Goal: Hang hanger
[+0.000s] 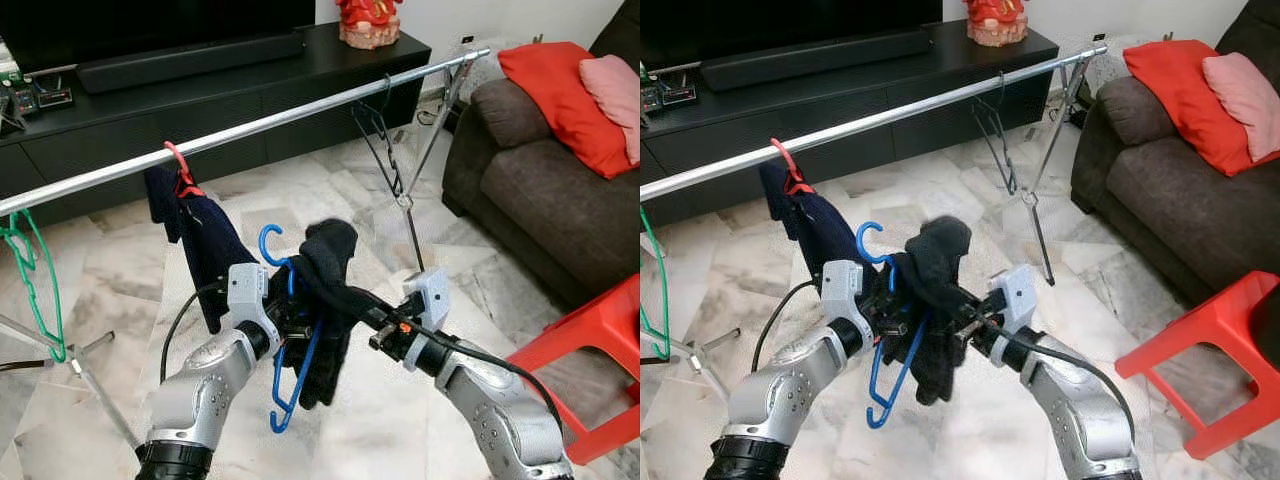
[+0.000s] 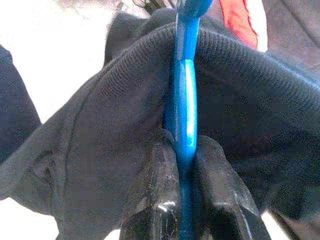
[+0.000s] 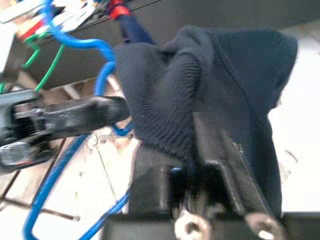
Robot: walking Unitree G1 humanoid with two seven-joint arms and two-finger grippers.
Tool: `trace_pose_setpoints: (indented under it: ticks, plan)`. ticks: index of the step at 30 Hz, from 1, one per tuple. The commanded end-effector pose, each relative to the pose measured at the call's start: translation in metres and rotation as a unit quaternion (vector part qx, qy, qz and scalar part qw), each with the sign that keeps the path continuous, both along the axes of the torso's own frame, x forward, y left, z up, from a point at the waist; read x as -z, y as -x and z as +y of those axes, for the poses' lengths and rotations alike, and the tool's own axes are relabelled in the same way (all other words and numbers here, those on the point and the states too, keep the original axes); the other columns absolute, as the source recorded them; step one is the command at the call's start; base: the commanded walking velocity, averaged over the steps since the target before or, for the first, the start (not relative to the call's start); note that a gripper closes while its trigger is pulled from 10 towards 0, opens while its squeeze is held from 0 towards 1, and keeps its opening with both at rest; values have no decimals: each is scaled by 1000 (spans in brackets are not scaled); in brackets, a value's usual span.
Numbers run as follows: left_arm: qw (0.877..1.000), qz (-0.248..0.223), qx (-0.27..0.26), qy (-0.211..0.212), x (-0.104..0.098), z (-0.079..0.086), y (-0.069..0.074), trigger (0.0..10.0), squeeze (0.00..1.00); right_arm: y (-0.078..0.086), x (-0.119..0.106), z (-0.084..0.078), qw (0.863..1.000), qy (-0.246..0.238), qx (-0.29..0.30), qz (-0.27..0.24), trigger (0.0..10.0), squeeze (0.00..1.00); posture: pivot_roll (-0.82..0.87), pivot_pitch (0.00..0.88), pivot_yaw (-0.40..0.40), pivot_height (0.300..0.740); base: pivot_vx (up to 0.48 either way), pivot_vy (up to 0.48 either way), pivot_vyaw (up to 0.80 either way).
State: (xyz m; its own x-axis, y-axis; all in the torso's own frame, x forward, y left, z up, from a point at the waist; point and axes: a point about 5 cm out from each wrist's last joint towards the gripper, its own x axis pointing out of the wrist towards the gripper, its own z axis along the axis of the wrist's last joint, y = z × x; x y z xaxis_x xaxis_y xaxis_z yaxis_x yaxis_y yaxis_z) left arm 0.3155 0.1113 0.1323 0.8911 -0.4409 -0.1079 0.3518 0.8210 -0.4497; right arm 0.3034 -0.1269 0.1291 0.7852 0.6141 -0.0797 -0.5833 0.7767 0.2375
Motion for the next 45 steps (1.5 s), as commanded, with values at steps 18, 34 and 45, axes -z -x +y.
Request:
trace_pose_setpoints:
  ticks: [18,34,45]
  plan:
    - [996,-55,-37,67,-22,4,-2,10000,0,11,-12,18,996,-16,-71,-57,10000,0,36,173,-35,740,0,0,0]
    - [991,-76,-33,101,-30,1,-5,10000,0,17,22,-8,989,119,-82,2,10000,0,29,167,-37,740,0,0,0]
    - [987,-95,-33,126,-38,1,-4,10000,0,18,25,-10,990,123,-70,10,10000,1000,23,170,-39,740,0,0,0]
